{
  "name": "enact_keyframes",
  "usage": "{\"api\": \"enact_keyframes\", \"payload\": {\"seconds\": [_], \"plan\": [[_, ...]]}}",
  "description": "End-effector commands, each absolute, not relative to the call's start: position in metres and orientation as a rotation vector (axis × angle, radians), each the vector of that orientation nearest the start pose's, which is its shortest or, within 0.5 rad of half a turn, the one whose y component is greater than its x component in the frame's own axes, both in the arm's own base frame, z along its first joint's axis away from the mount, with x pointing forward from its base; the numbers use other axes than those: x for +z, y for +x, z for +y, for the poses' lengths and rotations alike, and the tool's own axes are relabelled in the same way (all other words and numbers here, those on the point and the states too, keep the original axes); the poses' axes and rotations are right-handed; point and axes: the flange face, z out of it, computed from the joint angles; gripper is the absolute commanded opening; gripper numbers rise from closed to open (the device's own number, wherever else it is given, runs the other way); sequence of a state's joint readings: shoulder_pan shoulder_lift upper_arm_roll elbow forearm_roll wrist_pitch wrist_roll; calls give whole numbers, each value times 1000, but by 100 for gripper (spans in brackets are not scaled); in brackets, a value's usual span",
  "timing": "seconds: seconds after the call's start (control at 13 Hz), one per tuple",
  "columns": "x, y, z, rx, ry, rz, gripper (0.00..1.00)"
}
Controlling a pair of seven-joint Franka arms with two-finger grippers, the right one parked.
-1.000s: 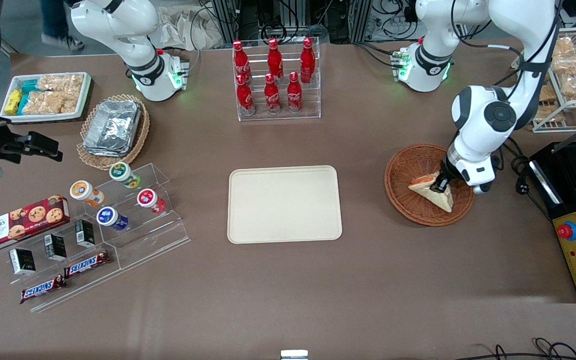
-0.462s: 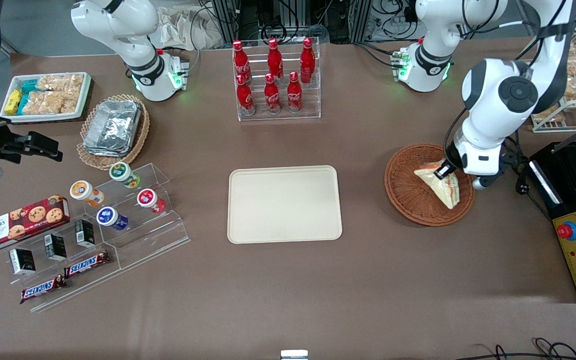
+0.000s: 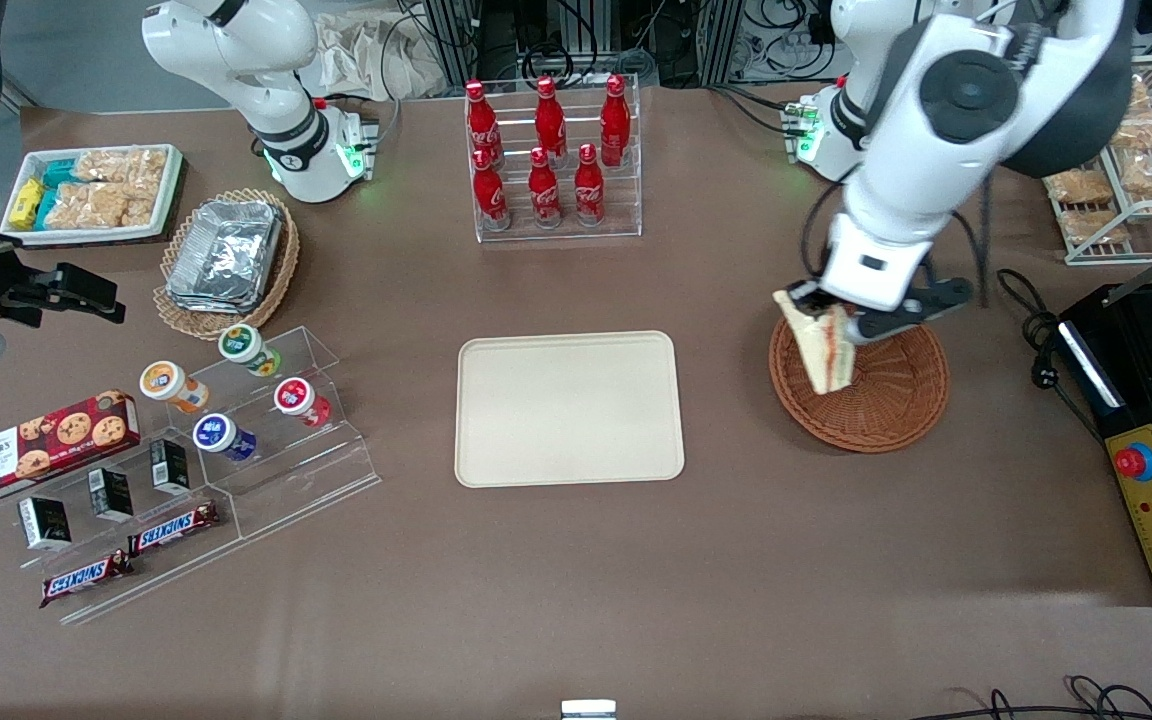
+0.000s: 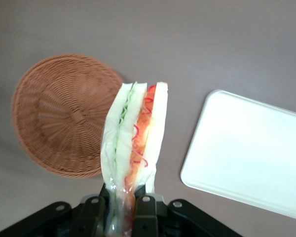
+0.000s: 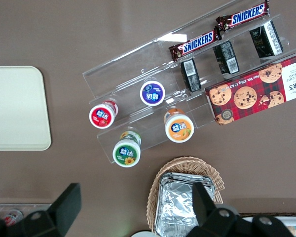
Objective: Place sandwich from basket to tray
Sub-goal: 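Lift the sandwich out of the basket and carry it toward the beige tray, then lower the sandwich onto the tray and open the left gripper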
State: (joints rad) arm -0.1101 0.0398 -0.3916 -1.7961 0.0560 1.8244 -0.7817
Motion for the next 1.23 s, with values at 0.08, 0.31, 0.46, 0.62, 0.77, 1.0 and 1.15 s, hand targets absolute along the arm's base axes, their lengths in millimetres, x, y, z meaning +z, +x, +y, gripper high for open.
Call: {"api": "enact_keyframes", "payload": {"seconds": [0.08,0.31,0.46,0.62,0.77,1.0,1.15], "plan": [[466,513,-352,27,-3059,-198,0],[393,516,-401,33,-3121,-122,0],[349,513,-423,33,-3120,-56,0],[314,519,-434,6,-3132,-25,0],[296,530,-438,11,-3134,-22,0],[276,533,-434,6,-3101,9,0],[260,533,-433,30,-3098,5,0]]}}
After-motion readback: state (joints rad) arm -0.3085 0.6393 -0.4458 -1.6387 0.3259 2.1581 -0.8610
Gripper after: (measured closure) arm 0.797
